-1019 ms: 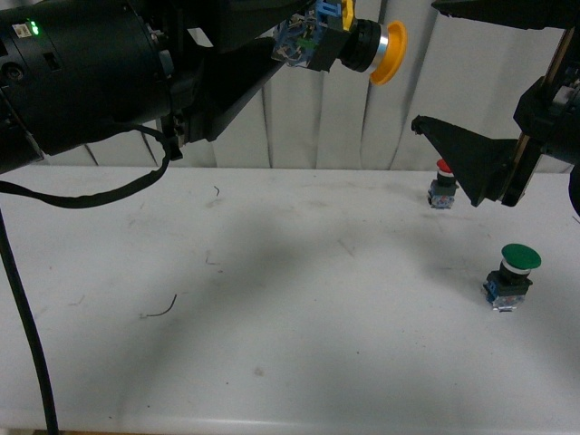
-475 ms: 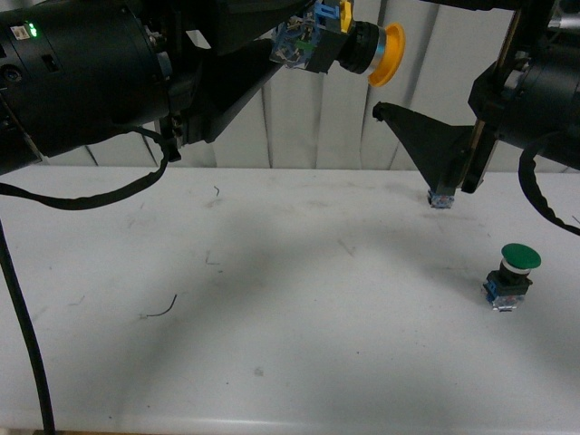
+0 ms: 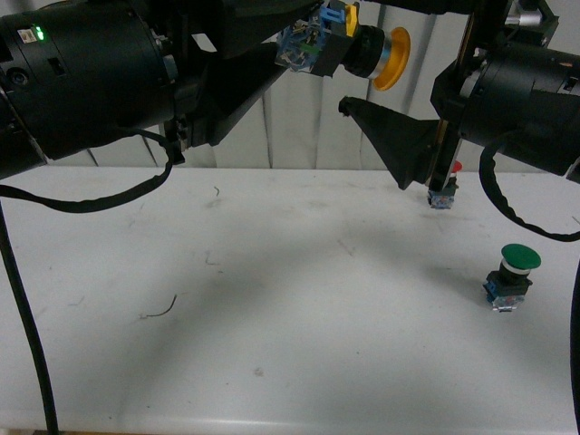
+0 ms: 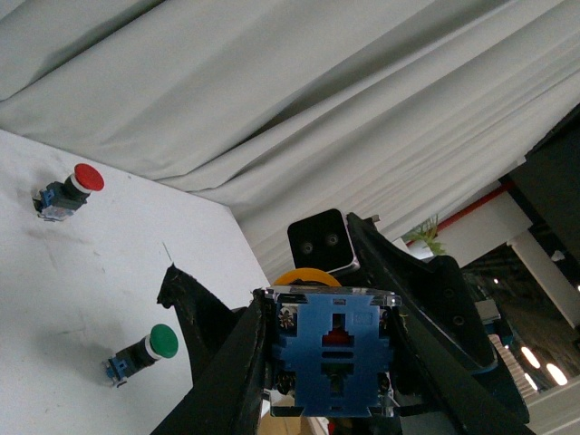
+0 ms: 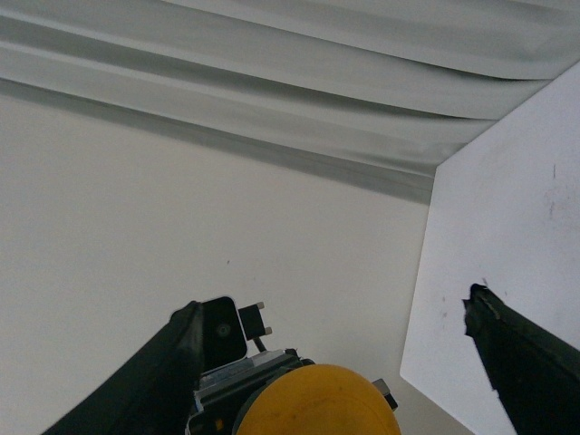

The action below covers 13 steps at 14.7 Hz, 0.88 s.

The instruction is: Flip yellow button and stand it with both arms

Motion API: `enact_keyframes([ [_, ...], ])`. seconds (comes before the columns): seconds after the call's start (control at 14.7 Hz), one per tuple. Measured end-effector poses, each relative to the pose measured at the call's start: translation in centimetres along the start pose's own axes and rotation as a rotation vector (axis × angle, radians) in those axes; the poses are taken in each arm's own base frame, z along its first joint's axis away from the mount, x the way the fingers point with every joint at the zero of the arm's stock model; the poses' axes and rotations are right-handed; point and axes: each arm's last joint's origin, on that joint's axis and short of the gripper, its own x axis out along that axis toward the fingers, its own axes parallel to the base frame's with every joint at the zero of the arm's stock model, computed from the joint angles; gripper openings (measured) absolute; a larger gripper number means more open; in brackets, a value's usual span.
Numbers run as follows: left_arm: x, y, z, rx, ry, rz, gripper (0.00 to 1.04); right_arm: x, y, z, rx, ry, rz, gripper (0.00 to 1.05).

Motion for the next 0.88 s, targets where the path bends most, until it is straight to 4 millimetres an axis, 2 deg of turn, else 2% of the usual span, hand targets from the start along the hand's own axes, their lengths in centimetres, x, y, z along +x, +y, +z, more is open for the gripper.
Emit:
enact_keyframes([
  [0.14,0.08,-0.05,-0.14,-0.003,0.006,-0.001,0.32,0.03,0.03,0.02,-0.001,-0.004,0.001,0.67],
  [0.2,0.08,-0.05,-0.14,0.0,0.005,0.0,0.32,0.04,0.06,0.03,-0.003,-0.007,0.003,0.49],
  [0.27,0.07,0.05,-0.17,-0.002,0.009,0.007,0.32,0.05,0.11,0.05,-0.003,-0.011,0.007,0.35],
  [0.68,-0.16,0.14,-0.13,0.001,0.0,0.008,0.32,0.07,0.2,0.11,0.002,-0.016,0.009,0.33],
  [0.81,-0.14,0.05,-0.17,-0.003,-0.001,0.001,0.53,0.07,0.21,0.12,-0.003,-0.015,0.007,0.33],
  [0.88,-0.13,-0.01,-0.16,-0.002,-0.001,-0.005,0.71,0.06,0.15,0.12,-0.008,-0.014,0.003,0.33],
])
